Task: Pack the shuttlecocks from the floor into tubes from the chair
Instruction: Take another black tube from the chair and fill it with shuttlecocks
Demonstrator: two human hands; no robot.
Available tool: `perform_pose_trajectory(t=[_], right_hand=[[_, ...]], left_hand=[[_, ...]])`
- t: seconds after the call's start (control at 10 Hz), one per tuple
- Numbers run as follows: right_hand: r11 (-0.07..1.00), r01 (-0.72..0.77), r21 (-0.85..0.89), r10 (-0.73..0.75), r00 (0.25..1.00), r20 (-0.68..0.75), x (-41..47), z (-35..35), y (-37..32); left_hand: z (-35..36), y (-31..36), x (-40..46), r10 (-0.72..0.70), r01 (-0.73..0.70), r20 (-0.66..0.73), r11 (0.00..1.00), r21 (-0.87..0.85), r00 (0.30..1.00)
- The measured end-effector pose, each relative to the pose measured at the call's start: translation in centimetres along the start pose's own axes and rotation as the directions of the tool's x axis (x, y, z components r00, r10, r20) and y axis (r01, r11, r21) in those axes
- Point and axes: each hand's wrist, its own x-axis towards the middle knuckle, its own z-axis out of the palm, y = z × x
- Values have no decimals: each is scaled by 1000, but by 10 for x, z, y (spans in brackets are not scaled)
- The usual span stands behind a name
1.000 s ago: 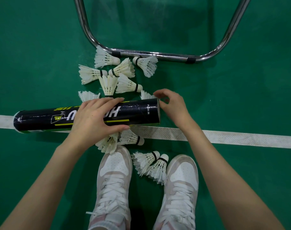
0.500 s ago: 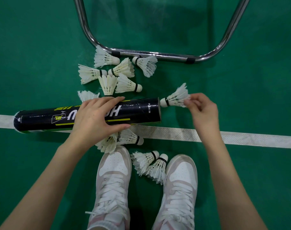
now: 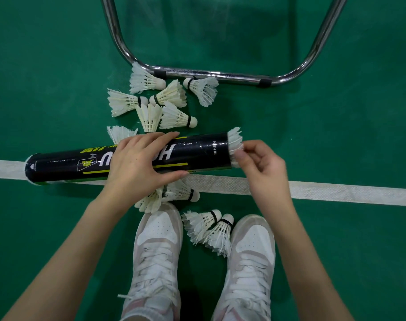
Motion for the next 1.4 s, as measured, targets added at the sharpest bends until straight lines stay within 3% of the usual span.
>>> perform_pose_trajectory(t=[0.2,0.4,0.7,0.8,1.0,1.4], right_hand=[[998,-56,40,52,994,98,-6,6,3],[990,-28,-140,49,987,154,-2,17,9],[994,-58,-88,79,962,260,4,19,8],[993,-79,-84,101,946,307,6,16,8],[979,-119,-167,189,838,512,14,7,2],[971,-126,-202,223,776,590,16,0,-3]], left_hand=[[1,0,0,2,-2,-6,1000,7,1000],[1,0,0,4,-4,1,1000,13,1000],[1,0,0,25,-25,-3,999,21,1000],[1,1,-1,35,-35,-7,999,16,999],[4,-1,-1,79,-79,-14,996,35,997],[6,-1,-4,123,-122,-50,992,15,991]])
